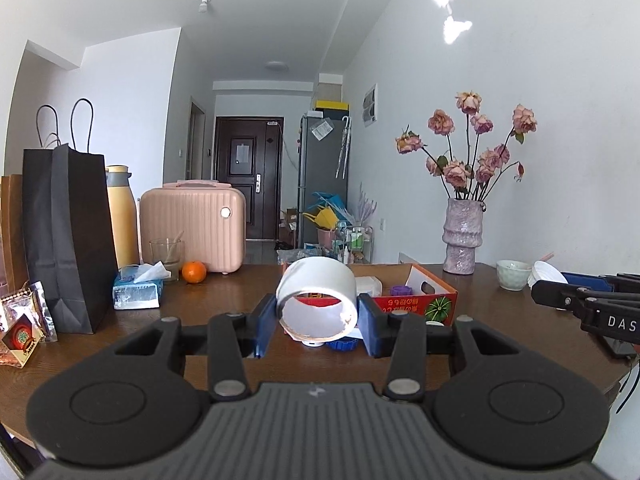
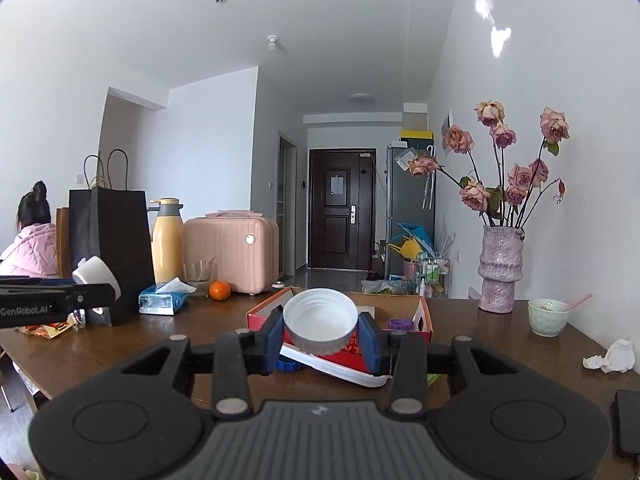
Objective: Organize rigid objects
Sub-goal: 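Lift the tape roll and white cap and carry both over the box, then lower the tape roll and white cap into the box and open both grippers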
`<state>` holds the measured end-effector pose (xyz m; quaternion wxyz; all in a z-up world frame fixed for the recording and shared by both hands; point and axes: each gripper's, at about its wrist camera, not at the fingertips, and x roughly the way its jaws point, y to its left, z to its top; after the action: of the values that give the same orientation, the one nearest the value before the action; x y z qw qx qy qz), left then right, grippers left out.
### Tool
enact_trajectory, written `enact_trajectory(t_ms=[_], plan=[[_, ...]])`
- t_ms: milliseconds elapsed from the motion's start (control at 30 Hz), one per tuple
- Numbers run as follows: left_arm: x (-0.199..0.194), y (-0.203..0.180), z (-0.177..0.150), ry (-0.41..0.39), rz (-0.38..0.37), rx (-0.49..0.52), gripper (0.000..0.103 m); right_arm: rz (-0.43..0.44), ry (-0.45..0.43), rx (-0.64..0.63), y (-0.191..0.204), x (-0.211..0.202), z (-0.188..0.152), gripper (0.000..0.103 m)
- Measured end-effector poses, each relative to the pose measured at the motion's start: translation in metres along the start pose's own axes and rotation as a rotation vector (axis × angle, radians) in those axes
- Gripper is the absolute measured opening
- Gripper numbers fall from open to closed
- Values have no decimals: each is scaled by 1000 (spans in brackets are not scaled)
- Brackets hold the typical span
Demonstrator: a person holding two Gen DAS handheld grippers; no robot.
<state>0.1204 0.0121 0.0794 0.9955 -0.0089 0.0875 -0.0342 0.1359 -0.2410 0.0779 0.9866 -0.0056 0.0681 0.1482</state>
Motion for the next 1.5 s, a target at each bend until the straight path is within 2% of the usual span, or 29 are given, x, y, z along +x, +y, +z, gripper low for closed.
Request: enact_trajectory(t_ms=[100,200,300,500,600,767,833,867,967,1033,1100,1167,1200,1267,1333,1367,1500], plan=[[21,0,6,4,-5,6,44,-2,17,9,-6,17,0,39],[48,3,16,-5,-43,-3,44,0,25,1,-10,38,5,39],[87,6,29,18,-53,-2,44,5,31,-11,-15,65,15,39],[177,13,56,52,-130,-21,44,26,71,-14,-37,143,36,39],[237,18,66,118,-170,-51,44,35,111,-5,-55,193,47,39],[342,15,73,224,-199,-8,44,99,239,47,-90,295,52,39],[389,16,69,279,-121,-15,44,88,313,103,-108,343,53,39],[410,16,66,306,-111,-6,44,77,340,125,-118,365,52,39],[469,21,57,415,-137,-52,44,32,427,168,-140,428,48,39],[501,23,52,481,-142,-89,44,20,472,166,-150,464,44,39],[527,24,44,536,-143,-111,44,21,528,221,-160,495,37,39],[547,20,38,561,-117,-91,45,23,580,255,-165,522,28,39],[553,18,34,568,-110,-72,47,-3,595,268,-168,531,22,41],[559,16,30,577,-113,-60,56,-22,622,293,-171,548,13,43],[556,16,28,560,-138,-61,70,-7,626,312,-174,556,8,52],[554,16,28,552,-152,-58,72,0,618,322,-174,557,6,58],[549,18,30,542,-134,-53,73,24,612,347,-177,558,5,59]])
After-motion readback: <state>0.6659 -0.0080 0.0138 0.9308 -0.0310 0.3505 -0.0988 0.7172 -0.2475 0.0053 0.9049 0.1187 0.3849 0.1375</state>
